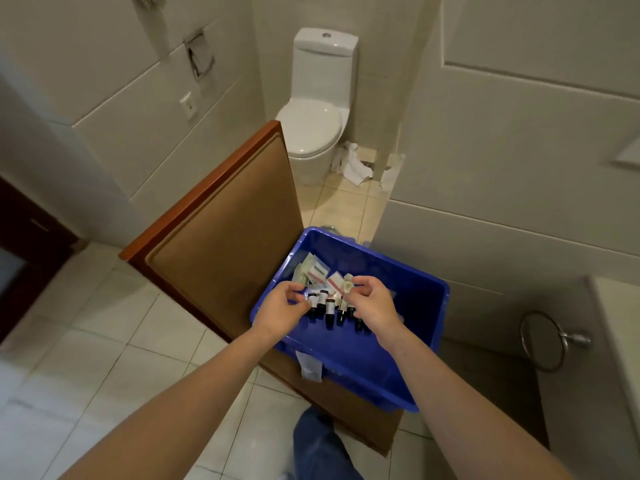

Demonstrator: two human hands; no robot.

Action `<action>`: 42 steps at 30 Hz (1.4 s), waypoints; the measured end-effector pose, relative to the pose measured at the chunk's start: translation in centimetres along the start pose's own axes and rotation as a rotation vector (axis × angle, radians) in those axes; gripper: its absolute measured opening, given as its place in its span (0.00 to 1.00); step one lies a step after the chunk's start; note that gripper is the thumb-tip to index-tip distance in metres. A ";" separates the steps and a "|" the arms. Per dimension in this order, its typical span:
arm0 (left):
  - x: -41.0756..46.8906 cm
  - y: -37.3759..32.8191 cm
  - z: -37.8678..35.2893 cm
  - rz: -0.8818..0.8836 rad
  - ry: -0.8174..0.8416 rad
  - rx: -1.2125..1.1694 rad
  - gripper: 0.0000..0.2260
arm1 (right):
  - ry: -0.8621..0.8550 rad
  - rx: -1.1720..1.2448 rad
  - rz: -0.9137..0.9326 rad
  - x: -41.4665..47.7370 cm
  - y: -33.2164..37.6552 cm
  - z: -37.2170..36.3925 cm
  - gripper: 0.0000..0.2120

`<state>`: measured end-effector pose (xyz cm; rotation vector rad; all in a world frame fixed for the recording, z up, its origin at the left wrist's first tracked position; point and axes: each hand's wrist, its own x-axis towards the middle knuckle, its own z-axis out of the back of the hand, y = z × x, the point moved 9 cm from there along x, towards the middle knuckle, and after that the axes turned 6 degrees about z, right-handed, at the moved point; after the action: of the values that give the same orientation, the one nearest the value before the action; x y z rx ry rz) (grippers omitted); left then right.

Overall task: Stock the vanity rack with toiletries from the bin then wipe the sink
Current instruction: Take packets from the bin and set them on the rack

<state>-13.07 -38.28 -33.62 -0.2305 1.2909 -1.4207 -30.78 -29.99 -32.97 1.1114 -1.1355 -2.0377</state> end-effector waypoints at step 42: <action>26.5 15.9 -9.5 0.592 -0.076 -0.436 0.24 | 0.207 0.005 -0.134 27.7 -15.4 -12.4 0.18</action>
<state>-19.76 -50.12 -62.96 -0.1690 1.4427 -0.6206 -35.21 -48.76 -60.98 1.3986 -0.9869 -1.9648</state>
